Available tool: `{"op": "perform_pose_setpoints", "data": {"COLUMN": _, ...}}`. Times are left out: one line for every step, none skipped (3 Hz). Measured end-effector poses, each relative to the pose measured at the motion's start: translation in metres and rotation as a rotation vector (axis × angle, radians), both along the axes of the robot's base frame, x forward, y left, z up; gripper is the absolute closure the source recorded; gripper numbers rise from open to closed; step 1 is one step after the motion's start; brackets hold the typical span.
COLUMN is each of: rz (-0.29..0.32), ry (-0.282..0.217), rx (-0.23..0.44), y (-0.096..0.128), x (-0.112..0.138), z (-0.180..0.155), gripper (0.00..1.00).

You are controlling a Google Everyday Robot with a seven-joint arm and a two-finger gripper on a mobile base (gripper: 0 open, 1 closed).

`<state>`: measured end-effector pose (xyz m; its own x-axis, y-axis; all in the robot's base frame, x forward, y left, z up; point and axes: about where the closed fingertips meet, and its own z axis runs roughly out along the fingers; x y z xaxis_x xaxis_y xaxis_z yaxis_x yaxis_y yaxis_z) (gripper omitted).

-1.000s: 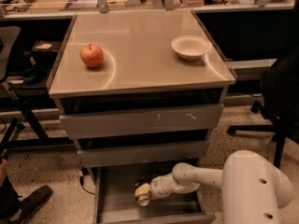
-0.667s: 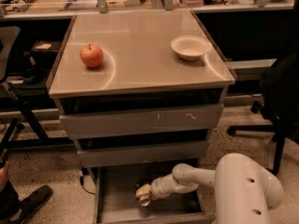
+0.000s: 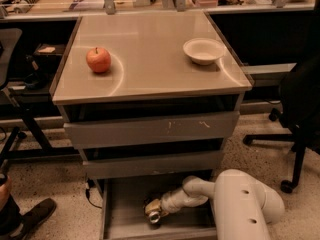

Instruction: Place orange can into bottom drawer

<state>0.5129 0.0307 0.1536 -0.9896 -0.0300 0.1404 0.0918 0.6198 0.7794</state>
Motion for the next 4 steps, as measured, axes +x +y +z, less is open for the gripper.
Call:
{"op": "perform_pose_setpoints", "data": {"rz": 0.007, "ry": 0.034, "rx": -0.014, "y": -0.0017, "x": -0.0028, "z": -0.0129, "gripper": 1.0}}
{"op": "perform_pose_setpoints", "data": {"rz": 0.007, "ry": 0.035, "rx": -0.014, "y": -0.0017, "x": -0.0028, "z": -0.013, "gripper": 0.81}}
{"op": "perform_pose_setpoints", "data": {"rz": 0.007, "ry": 0.035, "rx": -0.014, "y": -0.0016, "x": -0.0029, "z": -0.013, "gripper": 0.57}}
{"op": "perform_pose_setpoints", "data": {"rz": 0.007, "ry": 0.035, "rx": -0.014, "y": -0.0016, "x": -0.0029, "z": -0.013, "gripper": 0.34}}
